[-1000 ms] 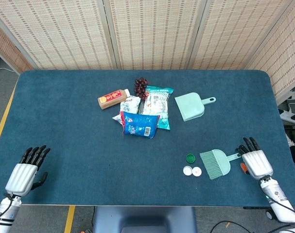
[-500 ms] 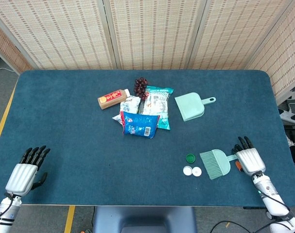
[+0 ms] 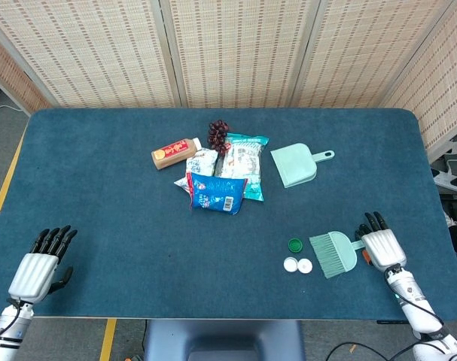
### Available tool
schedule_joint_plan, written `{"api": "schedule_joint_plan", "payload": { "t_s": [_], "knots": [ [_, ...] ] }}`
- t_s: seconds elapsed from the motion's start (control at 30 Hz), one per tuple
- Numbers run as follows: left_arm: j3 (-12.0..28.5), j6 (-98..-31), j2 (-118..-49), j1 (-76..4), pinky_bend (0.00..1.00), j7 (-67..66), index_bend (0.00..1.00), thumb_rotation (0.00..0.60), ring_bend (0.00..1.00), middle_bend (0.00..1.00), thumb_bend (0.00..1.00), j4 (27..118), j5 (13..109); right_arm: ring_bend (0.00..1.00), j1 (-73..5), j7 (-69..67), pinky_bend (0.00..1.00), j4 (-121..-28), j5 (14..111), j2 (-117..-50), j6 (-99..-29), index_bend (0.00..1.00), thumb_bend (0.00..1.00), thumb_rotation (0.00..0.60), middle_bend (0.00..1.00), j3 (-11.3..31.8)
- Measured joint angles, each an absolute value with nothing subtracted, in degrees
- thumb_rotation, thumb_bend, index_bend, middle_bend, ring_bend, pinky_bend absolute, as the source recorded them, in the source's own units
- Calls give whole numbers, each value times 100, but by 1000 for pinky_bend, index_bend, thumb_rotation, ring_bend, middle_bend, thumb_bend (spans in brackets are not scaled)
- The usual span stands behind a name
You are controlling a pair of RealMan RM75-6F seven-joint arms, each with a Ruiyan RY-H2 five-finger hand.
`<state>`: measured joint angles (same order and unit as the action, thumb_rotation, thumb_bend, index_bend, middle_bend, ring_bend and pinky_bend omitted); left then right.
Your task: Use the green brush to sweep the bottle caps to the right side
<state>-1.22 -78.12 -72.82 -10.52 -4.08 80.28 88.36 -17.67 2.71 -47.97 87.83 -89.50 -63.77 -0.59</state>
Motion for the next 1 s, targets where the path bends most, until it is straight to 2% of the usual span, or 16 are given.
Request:
{"api": "schedule_joint_plan", "payload": {
  "t_s": [0.27,0.6,0.8,0.9,1.0],
  "knots": [
    [-118,-7789,-7270,-1058,53,-432,0,600,0,0,427,8031,8806,166,-1755,417,0,-4828,8731,-9000,-6395,616,254,600,450,-68],
    [-113,-7771,-7260,-1051,53,-505,0,600,0,0,427,8068,8764,319,-1717,428,0,-4803,8674,-9109,-6465,748,441,600,633,-61],
    [-106,-7770,-7257,-1050,54,-526,0,600,0,0,428,8079,8748,447,-1718,411,0,-4684,8657,-9185,-6478,873,487,600,771,-54],
    [-114,-7798,-7256,-1040,53,-533,0,600,0,0,430,8088,8769,532,-1728,405,0,-4573,8686,-9226,-6512,916,525,600,835,-64],
    [-118,-7815,-7247,-1034,54,-542,0,600,0,0,430,8107,8781,576,-1735,398,0,-4547,8721,-9218,-6524,938,540,600,865,-94]
  ]
}}
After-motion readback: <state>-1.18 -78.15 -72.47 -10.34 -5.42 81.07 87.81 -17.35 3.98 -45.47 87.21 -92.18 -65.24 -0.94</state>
